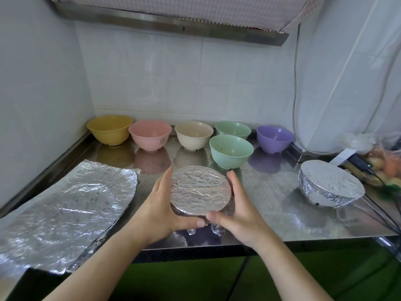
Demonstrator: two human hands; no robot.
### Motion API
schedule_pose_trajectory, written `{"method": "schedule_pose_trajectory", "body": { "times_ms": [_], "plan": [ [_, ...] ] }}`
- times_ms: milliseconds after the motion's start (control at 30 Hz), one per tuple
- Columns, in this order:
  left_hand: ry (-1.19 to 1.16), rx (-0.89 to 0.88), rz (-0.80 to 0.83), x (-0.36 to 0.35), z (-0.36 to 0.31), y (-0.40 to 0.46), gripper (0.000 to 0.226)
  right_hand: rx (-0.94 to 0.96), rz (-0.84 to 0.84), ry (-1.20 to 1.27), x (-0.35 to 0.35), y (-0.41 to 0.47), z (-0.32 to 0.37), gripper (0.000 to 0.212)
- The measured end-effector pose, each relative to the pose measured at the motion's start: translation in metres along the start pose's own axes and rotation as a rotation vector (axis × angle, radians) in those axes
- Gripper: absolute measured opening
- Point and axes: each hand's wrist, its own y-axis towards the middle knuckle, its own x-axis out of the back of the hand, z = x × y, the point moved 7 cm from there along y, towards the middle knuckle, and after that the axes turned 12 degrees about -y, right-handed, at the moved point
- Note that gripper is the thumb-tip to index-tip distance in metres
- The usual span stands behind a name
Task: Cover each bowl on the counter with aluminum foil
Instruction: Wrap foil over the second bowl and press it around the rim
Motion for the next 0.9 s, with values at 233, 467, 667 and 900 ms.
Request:
{"method": "schedule_pose_trajectory", "body": {
  "times_ms": [233,467,667,900],
  "plan": [
    [0.057,0.002,-0.041,0.004,-0.006,-0.002,0.142,-0.011,-0.032,-0.070,0.005,-0.001,0.005,0.131],
    [0.109,0.072,0.004,0.003,0.003,-0.001,0.158,0.036,-0.010,-0.061,0.007,-0.001,0.007,0.125],
    [0.187,-0.356,-0.176,0.006,-0.040,-0.021,0.087,0.279,-0.326,-0.262,0.039,-0.022,0.035,0.054],
    [0.254,-0.658,-0.160,-0.020,-0.049,-0.033,0.013,0.427,-0.433,-0.306,0.026,-0.029,0.038,0.016]
  ]
}}
